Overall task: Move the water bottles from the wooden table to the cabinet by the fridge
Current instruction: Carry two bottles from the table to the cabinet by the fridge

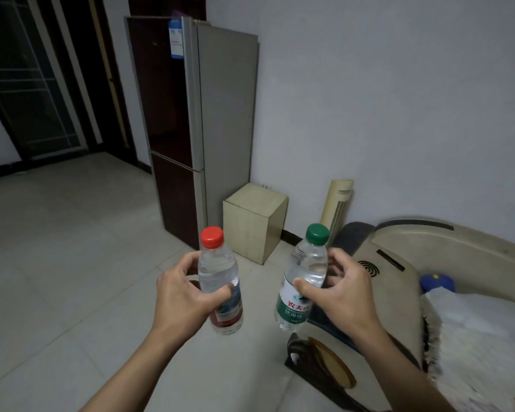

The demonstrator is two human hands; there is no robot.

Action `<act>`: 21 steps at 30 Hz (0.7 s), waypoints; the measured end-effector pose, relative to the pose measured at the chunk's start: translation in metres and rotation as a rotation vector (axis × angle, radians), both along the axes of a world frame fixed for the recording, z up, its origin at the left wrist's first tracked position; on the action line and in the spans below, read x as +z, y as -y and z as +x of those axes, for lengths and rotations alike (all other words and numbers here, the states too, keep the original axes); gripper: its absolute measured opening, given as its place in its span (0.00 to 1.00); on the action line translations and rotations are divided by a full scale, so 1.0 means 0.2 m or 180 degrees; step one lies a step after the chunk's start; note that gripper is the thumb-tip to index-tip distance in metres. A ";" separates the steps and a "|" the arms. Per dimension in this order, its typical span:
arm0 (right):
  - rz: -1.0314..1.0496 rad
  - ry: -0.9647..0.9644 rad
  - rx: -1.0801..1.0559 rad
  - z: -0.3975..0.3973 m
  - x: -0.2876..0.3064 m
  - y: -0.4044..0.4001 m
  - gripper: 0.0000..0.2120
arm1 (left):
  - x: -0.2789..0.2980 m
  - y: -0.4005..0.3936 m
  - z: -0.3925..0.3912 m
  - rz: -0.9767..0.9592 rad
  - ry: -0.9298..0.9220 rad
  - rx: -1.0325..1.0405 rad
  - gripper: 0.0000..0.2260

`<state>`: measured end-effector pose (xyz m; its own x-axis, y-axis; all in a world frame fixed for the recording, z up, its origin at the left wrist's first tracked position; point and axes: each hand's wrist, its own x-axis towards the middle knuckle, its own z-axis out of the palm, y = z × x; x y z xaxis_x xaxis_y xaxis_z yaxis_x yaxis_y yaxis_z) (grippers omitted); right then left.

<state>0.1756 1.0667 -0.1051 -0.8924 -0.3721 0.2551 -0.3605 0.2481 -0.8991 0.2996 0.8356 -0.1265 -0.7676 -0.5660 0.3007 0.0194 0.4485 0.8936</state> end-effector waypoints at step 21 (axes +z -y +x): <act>-0.0007 -0.0318 -0.0206 -1.62 -0.05 0.72 0.22 | -0.03 0.71 -1.66 -0.0035 0.0074 -0.0108 0.24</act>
<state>-0.1489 0.9224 -0.1148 -0.8846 -0.3140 0.3447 -0.4317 0.2719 -0.8601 -0.0317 0.6946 -0.1323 -0.7932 -0.5362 0.2886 0.0140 0.4578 0.8890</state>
